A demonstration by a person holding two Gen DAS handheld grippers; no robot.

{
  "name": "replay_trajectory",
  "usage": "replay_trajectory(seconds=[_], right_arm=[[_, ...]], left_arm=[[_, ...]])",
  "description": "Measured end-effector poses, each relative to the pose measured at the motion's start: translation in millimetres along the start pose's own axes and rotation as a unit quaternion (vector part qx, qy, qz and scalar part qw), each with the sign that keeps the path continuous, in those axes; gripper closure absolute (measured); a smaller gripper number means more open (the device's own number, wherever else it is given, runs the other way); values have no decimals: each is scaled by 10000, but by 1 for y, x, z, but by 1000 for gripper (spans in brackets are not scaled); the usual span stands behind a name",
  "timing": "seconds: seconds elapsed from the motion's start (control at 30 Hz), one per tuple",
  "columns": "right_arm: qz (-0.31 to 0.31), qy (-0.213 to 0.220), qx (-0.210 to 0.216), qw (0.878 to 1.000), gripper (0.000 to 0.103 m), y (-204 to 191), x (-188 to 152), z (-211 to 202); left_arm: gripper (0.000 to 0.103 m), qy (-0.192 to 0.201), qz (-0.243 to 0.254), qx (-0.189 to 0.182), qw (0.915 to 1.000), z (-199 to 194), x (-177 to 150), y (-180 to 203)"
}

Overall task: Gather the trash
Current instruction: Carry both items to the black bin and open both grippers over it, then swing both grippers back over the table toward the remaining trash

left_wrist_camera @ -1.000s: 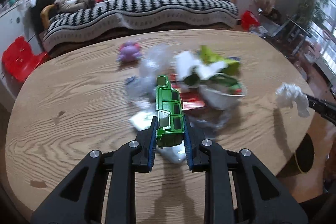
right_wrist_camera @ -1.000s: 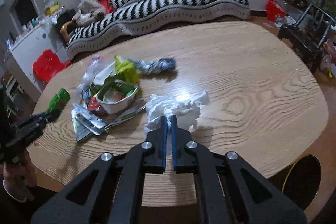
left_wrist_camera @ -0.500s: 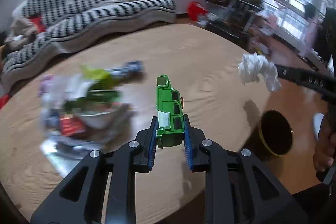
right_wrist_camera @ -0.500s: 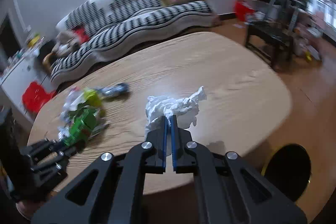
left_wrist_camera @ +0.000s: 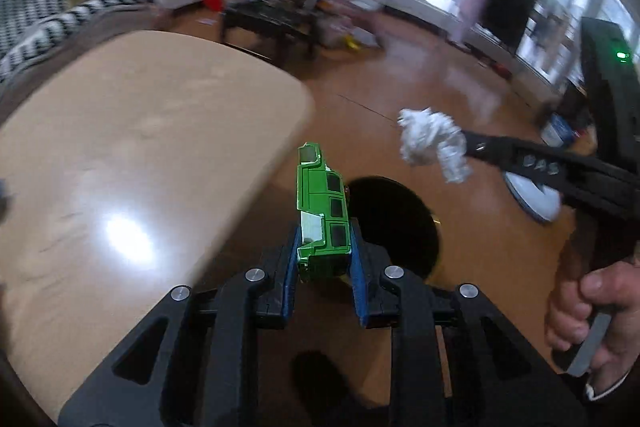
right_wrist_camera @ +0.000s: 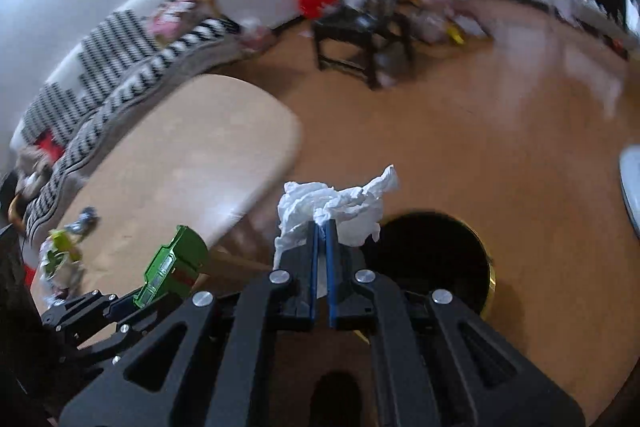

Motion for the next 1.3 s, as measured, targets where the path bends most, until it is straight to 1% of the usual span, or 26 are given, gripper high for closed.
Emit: replay_trajectory(seconds=[0.03, 0.07, 0.1, 0.2, 0.3, 0.43, 0.6, 0.63, 0.7, 0.73, 0.77, 0.83, 0.87, 0.9, 0.93, 0.97, 1.0, 1.03, 1.17, 1.3], right_arm=[[201, -120, -66, 9997, 98, 22, -1, 7], [315, -204, -88, 9993, 98, 34, -1, 12], [507, -337, -131, 9981, 98, 52, -3, 19], [908, -594, -161, 9940, 98, 88, -9, 32], [1206, -779, -158, 9895, 98, 111, -15, 42], [1420, -932, -170, 9853, 98, 125, -22, 50], [1537, -974, -148, 9832, 98, 131, -25, 53], [1565, -984, -149, 9826, 98, 127, -20, 59], [1654, -978, -120, 9813, 98, 129, -21, 59], [1678, -985, -91, 9808, 98, 130, -20, 61], [1687, -975, -77, 9808, 98, 130, -19, 61], [1664, -953, -74, 9814, 98, 129, -17, 60], [1671, -957, -53, 9813, 93, 129, -17, 60], [1683, -976, -22, 9809, 86, 128, -17, 60], [1693, -976, -21, 9807, 54, 129, -17, 60], [1702, -933, -50, 9810, 18, 129, -16, 60], [1713, -824, -67, 9817, 12, 128, -14, 57], [1688, -761, -70, 9827, 12, 127, -12, 55], [1660, -715, -2, 9835, 12, 120, -11, 51], [1486, -658, -96, 9867, 12, 112, -10, 48]], left_arm=[[81, -87, 30, -154, 9998, 17, 2, 12], [81, -178, 64, -272, 9995, 32, 3, 20], [81, -282, 128, -325, 9990, 49, 2, 27], [81, -528, 239, -485, 9971, 82, 2, 45], [81, -783, 268, -624, 9946, 115, 0, 56], [81, -918, 309, -647, 9932, 142, -1, 59], [81, -983, 361, -750, 9917, 157, -1, 67], [80, -999, 381, -766, 9913, 158, -1, 67], [75, -998, 420, -779, 9911, 157, -1, 67], [65, -982, 464, -746, 9913, 160, 0, 68], [48, -952, 497, -686, 9918, 158, -1, 69], [35, -867, 514, -585, 9932, 155, 0, 68], [34, -860, 483, -591, 9934, 152, 1, 66], [32, -876, 439, -603, 9934, 151, 1, 65], [27, -876, 403, -602, 9935, 149, 2, 63], [23, -849, 363, -586, 9940, 146, 3, 62], [21, -812, 337, -566, 9945, 142, 4, 60], [19, -793, 339, -562, 9947, 141, 4, 59], [16, -755, 347, -514, 9952, 132, 2, 57], [13, -708, 305, -557, 9955, 123, 3, 54]])
Point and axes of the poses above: each gripper's, at about its wrist camera, not at the fingertips, and z roughly the way its jaws point, y to its right, x to its top, the point moved 3 cm from there along z, roughly the way its jaws point, and after that the axes turned 6 degrees about z, right-handed, at the moved point
